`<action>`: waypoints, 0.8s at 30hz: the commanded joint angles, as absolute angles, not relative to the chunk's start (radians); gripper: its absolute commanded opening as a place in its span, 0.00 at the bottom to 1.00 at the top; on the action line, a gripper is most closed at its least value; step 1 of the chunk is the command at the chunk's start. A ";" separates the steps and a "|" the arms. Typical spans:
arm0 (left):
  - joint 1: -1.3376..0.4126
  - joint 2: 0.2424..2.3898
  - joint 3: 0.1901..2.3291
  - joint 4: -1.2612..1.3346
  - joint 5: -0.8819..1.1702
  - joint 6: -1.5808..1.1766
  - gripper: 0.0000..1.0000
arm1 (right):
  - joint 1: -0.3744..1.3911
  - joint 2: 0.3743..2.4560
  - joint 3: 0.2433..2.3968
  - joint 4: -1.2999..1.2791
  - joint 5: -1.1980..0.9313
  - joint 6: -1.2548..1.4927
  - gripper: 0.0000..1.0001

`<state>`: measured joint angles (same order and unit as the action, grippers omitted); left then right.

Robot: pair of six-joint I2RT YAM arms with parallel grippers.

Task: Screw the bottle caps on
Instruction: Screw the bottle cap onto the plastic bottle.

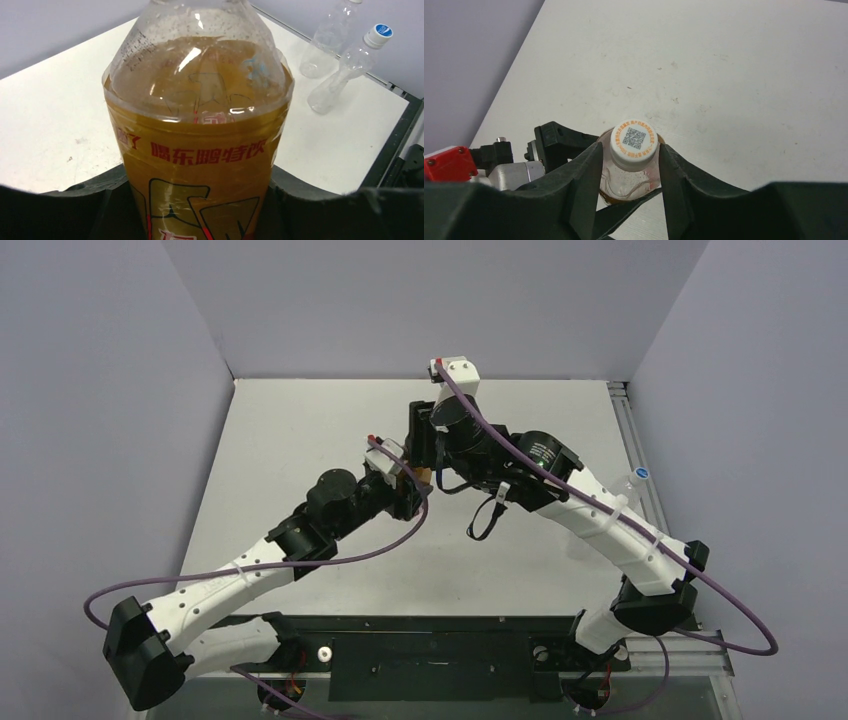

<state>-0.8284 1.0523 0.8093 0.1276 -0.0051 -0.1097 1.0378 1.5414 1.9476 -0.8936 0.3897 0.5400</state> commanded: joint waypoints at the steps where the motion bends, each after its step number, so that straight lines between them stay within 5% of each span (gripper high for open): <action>1: -0.837 1.048 0.877 0.245 -0.058 -0.079 0.00 | 1.064 1.527 1.993 -0.931 0.399 0.561 0.56; 5: -0.815 1.029 0.848 0.211 0.032 -0.094 0.00 | 1.036 1.445 1.964 -0.877 0.305 0.516 0.76; 9: -0.751 1.003 0.825 0.183 0.229 -0.130 0.00 | 0.985 1.329 1.842 -0.771 0.130 0.451 0.79; 17: -0.641 0.962 0.813 0.189 0.723 -0.222 0.00 | 0.841 1.108 1.594 -0.584 -0.278 0.311 0.79; 24: -0.636 0.972 0.812 0.267 0.999 -0.339 0.00 | 0.778 1.116 1.563 -0.531 -0.609 0.284 0.69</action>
<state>-0.6441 0.9821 0.8024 0.1661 0.7818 -0.2481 0.7963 1.0920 1.5787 -0.6289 -0.3470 0.3248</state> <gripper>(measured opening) 0.510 0.708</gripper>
